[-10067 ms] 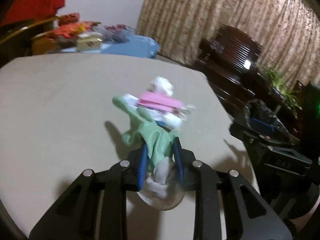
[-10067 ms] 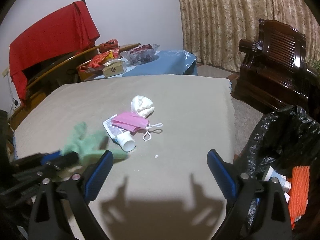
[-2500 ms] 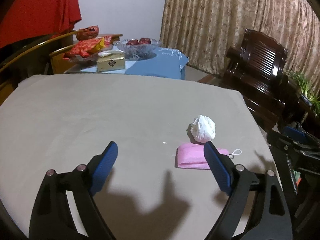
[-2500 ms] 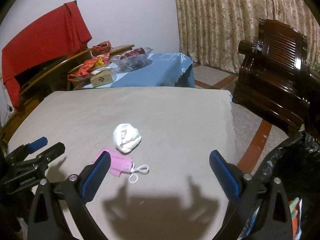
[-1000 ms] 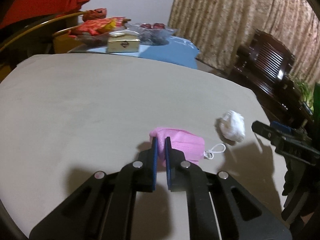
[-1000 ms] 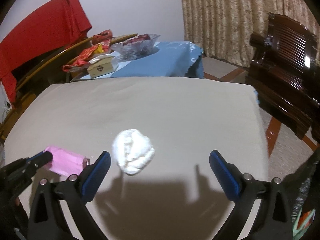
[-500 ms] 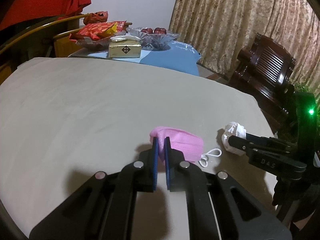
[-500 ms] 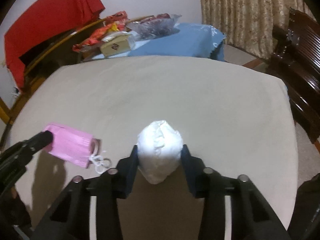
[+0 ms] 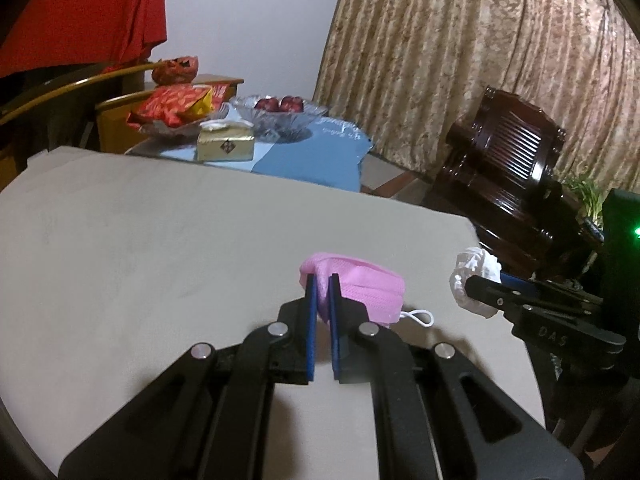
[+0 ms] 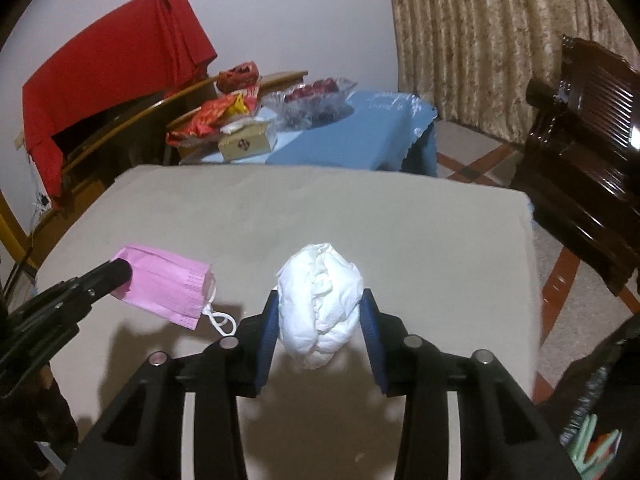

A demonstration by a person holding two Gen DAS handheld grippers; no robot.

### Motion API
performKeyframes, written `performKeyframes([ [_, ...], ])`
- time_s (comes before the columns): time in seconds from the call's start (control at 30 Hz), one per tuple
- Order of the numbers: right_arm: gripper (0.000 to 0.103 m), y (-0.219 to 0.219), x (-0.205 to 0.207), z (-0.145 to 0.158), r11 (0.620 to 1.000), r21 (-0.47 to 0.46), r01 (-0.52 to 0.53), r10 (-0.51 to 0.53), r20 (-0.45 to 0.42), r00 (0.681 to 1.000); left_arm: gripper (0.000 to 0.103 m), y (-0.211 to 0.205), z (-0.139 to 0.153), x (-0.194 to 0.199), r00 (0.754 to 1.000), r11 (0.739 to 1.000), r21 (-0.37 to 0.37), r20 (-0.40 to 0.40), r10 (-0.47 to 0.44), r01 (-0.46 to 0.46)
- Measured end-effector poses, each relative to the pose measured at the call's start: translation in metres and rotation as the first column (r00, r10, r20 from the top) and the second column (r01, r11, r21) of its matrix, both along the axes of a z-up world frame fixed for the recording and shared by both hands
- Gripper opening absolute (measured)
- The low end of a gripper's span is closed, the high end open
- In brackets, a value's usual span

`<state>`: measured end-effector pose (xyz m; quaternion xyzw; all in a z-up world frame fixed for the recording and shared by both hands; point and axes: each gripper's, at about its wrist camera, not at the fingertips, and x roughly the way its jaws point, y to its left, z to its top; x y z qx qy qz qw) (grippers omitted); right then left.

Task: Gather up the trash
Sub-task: 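Carry the mask and tissue over the bin and open both tools to drop them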

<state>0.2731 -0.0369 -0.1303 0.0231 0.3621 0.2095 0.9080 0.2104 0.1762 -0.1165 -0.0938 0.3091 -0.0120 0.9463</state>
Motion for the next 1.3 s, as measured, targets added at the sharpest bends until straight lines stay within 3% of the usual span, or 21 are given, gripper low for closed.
performKeyframes([
  [0.37, 0.040, -0.035, -0.036, 0.040, 0.999, 0.015, 0.033, -0.034, 0.060, 0.998, 0.005, -0.033, 0.031, -0.029, 0.998, 0.999, 0.019, 0.038, -0.040, 0.040],
  [0.8, 0.040, -0.072, -0.094, 0.060, 0.997, 0.025, 0.068, -0.070, 0.088, 0.994, 0.005, -0.076, 0.052, -0.068, 0.992, 0.993, 0.032, 0.042, -0.118, 0.117],
  [1.3, 0.040, -0.132, -0.160, 0.088, 0.987, 0.022, 0.158, -0.160, 0.160, 0.974, 0.005, -0.144, 0.079, -0.113, 0.960, 0.966, 0.054, 0.107, -0.258, 0.253],
])
